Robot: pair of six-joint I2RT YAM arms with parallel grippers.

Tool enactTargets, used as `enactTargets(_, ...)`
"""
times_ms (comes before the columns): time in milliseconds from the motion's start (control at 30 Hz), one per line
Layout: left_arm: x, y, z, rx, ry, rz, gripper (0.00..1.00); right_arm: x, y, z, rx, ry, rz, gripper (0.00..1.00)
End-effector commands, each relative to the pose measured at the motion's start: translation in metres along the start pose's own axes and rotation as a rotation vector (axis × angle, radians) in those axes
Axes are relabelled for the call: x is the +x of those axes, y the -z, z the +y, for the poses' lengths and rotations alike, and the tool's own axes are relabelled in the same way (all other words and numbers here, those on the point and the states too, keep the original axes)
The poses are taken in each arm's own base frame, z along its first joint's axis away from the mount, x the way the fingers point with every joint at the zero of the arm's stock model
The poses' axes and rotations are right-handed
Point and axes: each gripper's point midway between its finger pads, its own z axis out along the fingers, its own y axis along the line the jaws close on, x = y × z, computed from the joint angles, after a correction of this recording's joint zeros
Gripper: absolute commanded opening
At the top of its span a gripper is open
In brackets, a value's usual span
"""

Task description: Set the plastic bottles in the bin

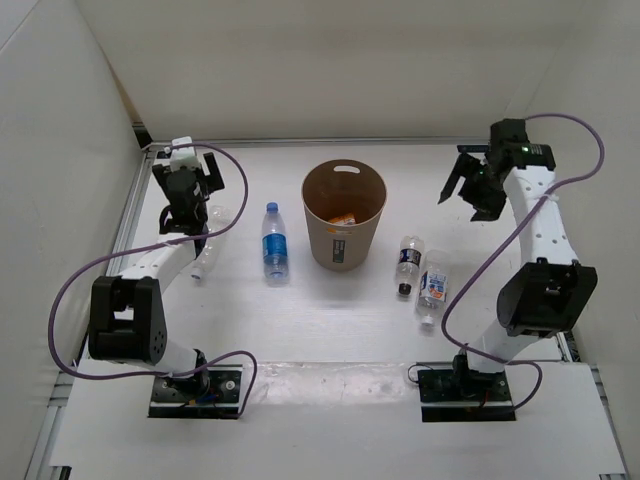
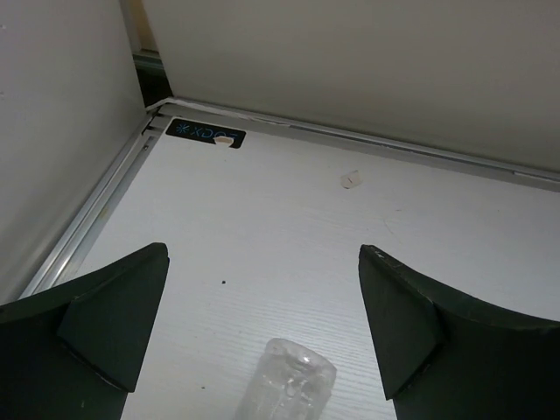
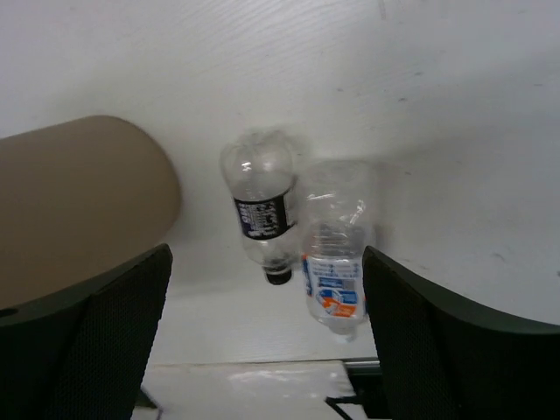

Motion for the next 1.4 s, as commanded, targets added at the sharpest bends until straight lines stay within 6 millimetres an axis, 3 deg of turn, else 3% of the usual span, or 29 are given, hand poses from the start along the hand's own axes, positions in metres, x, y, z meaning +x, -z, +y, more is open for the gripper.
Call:
enactTargets(0, -0.013, 0.002, -0.003, 0.025, 0.028, -0.032, 1.00, 0.005, 0.060, -0.022, 0.345, 0.103, -0.118, 0.90)
enactTargets(67, -0.012, 0.003, -0.004, 0.026, 0.029, -0.032, 1.00, -0.007, 0.084, -0.036, 0.480, 0.025, -0.239, 0.90)
enactTargets(100, -0.012, 0.004, -0.005, 0.031, 0.030, -0.028, 1.00, 0.000, 0.085, -0.052, 0.555, -0.007, -0.239, 0.90)
enactTargets(133, -0.010, 0.004, -0.005, 0.032, 0.029, -0.022, 1.00, 0.006, 0.080, -0.057, 0.560, -0.039, -0.216, 0.90)
enactTargets(167, -0.011, 0.004, -0.005, 0.032, 0.030, -0.022, 1.00, 0.010, 0.073, -0.079, 0.532, -0.112, -0.136, 0.90)
enactTargets(200, -0.007, 0.004, -0.005, 0.028, 0.023, -0.006, 1.00, 0.021, 0.062, -0.074, 0.453, -0.142, -0.038, 0.90)
enactTargets(233, -0.006, 0.002, -0.004, 0.022, 0.018, -0.003, 1.00, 0.035, 0.051, -0.084, 0.458, -0.173, 0.030, 0.90)
enactTargets(267, -0.006, 0.000, 0.000, -0.001, 0.014, -0.003, 1.00, 0.039, 0.058, -0.083, 0.424, -0.197, 0.013, 0.90)
enactTargets(333, -0.004, -0.004, 0.014, -0.089, 0.018, -0.009, 1.00, 0.049, 0.050, -0.083, 0.406, -0.175, 0.020, 0.90)
enactTargets(433, -0.017, -0.010, 0.028, -0.206, 0.085, -0.057, 1.00, 0.062, 0.051, -0.069, 0.415, -0.069, 0.037, 0.90)
enactTargets(533, -0.015, -0.024, 0.028, -0.229, 0.106, -0.041, 1.00, 0.078, 0.043, -0.054, 0.435, 0.058, 0.096, 0.90)
enactTargets(600, 0.003, -0.033, 0.023, -0.230, 0.105, 0.007, 1.00, 0.080, 0.041, -0.047, 0.424, 0.106, 0.094, 0.90)
enactTargets(633, -0.003, -0.037, 0.023, -0.231, 0.102, 0.002, 1.00, 0.085, 0.040, -0.035, 0.402, 0.147, 0.092, 0.90)
enactTargets(733, -0.005, -0.044, 0.018, -0.207, 0.132, -0.009, 1.00, 0.089, 0.039, -0.027, 0.374, 0.158, 0.087, 0.90)
enactTargets(800, 0.004, -0.035, 0.039, -0.330, 0.173, 0.041, 1.00, 0.093, 0.038, -0.028, 0.370, 0.154, 0.095, 0.90)
enactTargets(833, -0.001, -0.035, 0.042, -0.383, 0.292, 0.037, 1.00, 0.095, 0.039, -0.030, 0.370, 0.151, 0.096, 0.90)
enactTargets(867, 0.004, -0.025, 0.059, -0.470, 0.211, 0.128, 1.00, 0.094, 0.038, -0.032, 0.370, 0.145, 0.094, 0.90)
enactTargets(933, -0.007, -0.027, 0.059, -0.438, 0.098, 0.125, 1.00, 0.097, 0.039, -0.037, 0.357, 0.116, 0.092, 0.90)
enactTargets(1067, -0.036, -0.042, 0.060, -0.446, 0.041, 0.109, 1.00, 0.099, 0.035, -0.046, 0.344, 0.078, 0.088, 0.90)
enactTargets(1167, -0.059, -0.062, 0.049, -0.389, 0.020, 0.112, 1.00, 0.095, 0.031, -0.046, 0.326, 0.065, 0.072, 0.90)
enactTargets(1200, -0.065, -0.075, 0.030, -0.301, 0.037, 0.119, 1.00, 0.091, 0.027, -0.044, 0.306, 0.062, 0.064, 0.90)
enactTargets(1233, -0.055, -0.075, 0.020, -0.256, 0.018, 0.187, 1.00, 0.091, 0.025, -0.042, 0.300, 0.065, 0.067, 0.90)
enactTargets(1267, -0.089, -0.073, 0.009, -0.201, 0.017, 0.195, 1.00, 0.090, 0.023, -0.039, 0.280, 0.072, 0.068, 0.90)
enactTargets(1300, -0.066, -0.081, -0.012, -0.120, -0.052, 0.284, 1.00, 0.088, 0.021, -0.037, 0.276, 0.072, 0.062, 0.90)
enactTargets(1333, -0.048, -0.066, -0.018, -0.124, -0.126, 0.400, 1.00, 0.088, 0.020, -0.035, 0.270, 0.079, 0.062, 0.90)
enactTargets(1367, -0.050, -0.062, -0.021, -0.161, -0.181, 0.441, 1.00, 0.088, 0.018, -0.034, 0.264, 0.086, 0.064, 0.90)
